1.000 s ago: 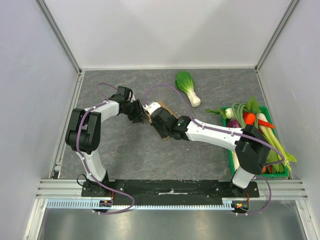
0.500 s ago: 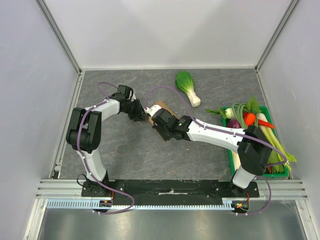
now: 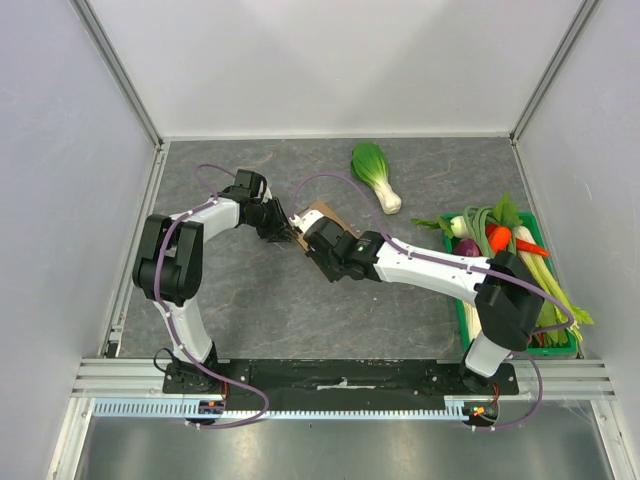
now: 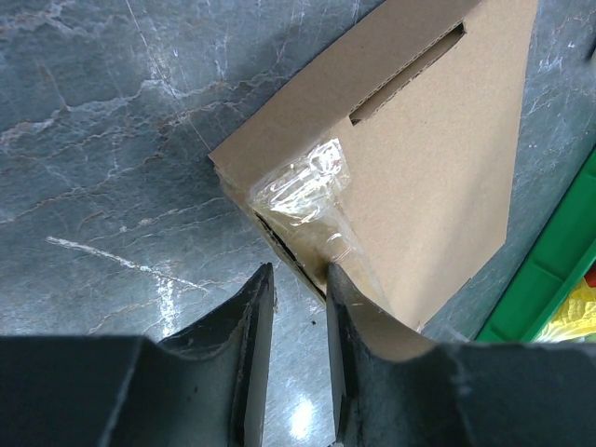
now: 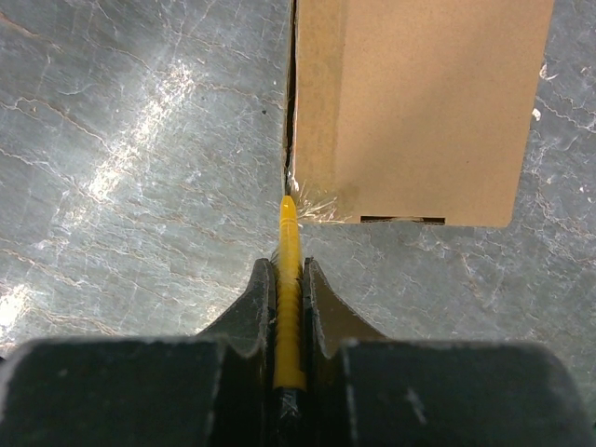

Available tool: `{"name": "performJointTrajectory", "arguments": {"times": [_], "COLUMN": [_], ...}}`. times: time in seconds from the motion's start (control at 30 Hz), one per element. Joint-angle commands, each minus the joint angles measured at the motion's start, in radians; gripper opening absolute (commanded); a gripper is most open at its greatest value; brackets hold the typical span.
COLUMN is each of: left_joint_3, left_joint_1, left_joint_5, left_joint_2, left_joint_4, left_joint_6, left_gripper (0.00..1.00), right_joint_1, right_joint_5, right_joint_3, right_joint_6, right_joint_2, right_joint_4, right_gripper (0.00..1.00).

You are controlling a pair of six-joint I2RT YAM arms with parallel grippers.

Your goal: Unpack the express box

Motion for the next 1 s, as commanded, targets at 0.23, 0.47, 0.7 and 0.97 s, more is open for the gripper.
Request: {"name": "performJointTrajectory", "arguments": {"times": [0.23,0.47,0.7,0.97], "left_joint_3": [-0.007,-0.018,-0.002,0.116], "left_joint_1": [0.008,0.01,0.01,0.01], "left_joint_5": [-0.121,-0.116,-0.089,0.061], "left_joint_2": [0.034,0.001,-0.097,-0.072], "left_joint_4": [-0.011,-0.014,-0.014,0.184], "left_joint_6": [0.032,0.055,0.078,0.11], "left_gripper": [0.42,0.53,0.68,0.71], "right_joint_1": [0.005,0.005,0.005,0.011], "right_joint_5": [0.079,0.162,0.128,-0.129], "right_joint_3": [0.031,-0.017,-0.075,-0.098], "right_joint_6": [0.044,0.082,0.062,-0.036], "right_joint_2": [-0.058,-0.191,-0.239,-0.15], "right_joint_4": [0.041,0.217,0.256,0.248], "right_gripper": [0.0,0.0,0.0,0.0]}}
